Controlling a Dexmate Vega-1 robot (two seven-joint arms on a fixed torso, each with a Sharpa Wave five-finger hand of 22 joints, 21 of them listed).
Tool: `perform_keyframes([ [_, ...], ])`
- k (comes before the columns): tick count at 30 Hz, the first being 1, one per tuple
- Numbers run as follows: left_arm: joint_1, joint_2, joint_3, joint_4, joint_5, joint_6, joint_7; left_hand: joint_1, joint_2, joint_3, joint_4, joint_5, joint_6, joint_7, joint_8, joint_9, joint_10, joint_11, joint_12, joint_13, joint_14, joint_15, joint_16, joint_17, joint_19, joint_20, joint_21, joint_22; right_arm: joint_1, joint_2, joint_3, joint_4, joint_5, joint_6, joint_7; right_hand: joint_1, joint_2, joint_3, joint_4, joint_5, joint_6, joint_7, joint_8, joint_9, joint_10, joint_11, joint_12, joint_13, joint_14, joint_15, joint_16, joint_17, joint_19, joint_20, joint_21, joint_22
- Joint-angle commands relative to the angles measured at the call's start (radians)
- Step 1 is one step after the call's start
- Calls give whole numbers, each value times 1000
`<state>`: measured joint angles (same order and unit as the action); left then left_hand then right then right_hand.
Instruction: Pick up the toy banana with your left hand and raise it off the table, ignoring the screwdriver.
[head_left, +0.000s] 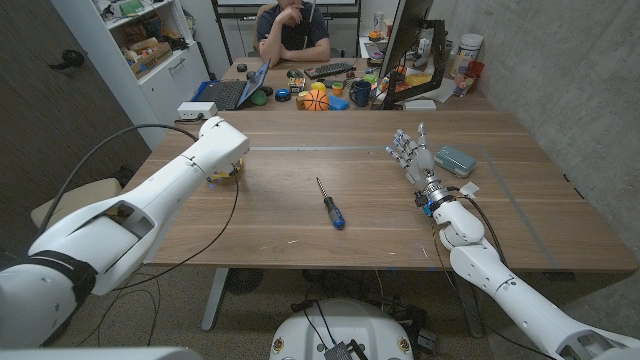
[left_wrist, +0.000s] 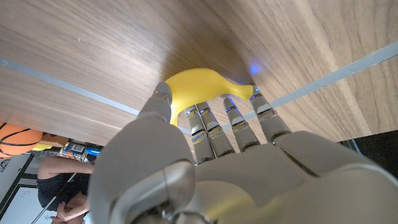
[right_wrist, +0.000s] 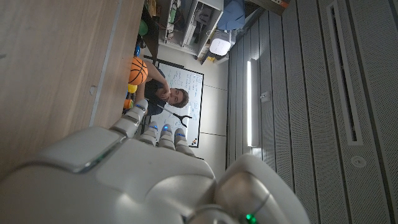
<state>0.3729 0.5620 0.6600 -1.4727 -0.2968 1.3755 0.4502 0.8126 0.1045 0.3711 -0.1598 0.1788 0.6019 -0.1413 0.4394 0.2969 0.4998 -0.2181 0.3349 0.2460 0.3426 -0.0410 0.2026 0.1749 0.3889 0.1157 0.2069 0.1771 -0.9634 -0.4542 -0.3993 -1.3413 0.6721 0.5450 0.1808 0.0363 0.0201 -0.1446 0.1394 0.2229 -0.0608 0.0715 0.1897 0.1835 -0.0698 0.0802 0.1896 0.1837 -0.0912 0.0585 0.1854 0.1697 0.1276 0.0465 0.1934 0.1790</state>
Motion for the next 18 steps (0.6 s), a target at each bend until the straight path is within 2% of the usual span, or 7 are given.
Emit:
perform_keyframes([
  [1,16,-13,-33,-30,23,-17,36,-2,10,11,4,0,282,-77,131,36,12,0,-4,4,11,-8,-7,2,-2,4,-1,2,-5,-7,-1,-5,0,-13,0,4,9,-7,1,7,4,4,3,4,1,-1,2,4,-3,5,6,4,4,5,3,2],
  [7,47,-2,-60,-103,40,-36,72,-2,9,11,5,0,285,-79,130,34,14,0,-5,4,14,-11,-8,2,-1,2,-1,2,-6,-11,0,-9,-4,-17,-5,4,10,-8,0,7,4,3,3,4,1,-1,2,4,-3,6,6,4,4,5,2,2],
  [18,48,18,-60,-149,50,-39,70,-1,5,12,6,-1,291,-79,129,30,17,0,-7,5,13,-14,-11,2,0,1,-2,2,-2,-7,-5,-6,-9,-18,-7,5,11,-10,0,7,4,1,2,4,1,-2,2,4,-3,8,6,4,4,6,2,2],
])
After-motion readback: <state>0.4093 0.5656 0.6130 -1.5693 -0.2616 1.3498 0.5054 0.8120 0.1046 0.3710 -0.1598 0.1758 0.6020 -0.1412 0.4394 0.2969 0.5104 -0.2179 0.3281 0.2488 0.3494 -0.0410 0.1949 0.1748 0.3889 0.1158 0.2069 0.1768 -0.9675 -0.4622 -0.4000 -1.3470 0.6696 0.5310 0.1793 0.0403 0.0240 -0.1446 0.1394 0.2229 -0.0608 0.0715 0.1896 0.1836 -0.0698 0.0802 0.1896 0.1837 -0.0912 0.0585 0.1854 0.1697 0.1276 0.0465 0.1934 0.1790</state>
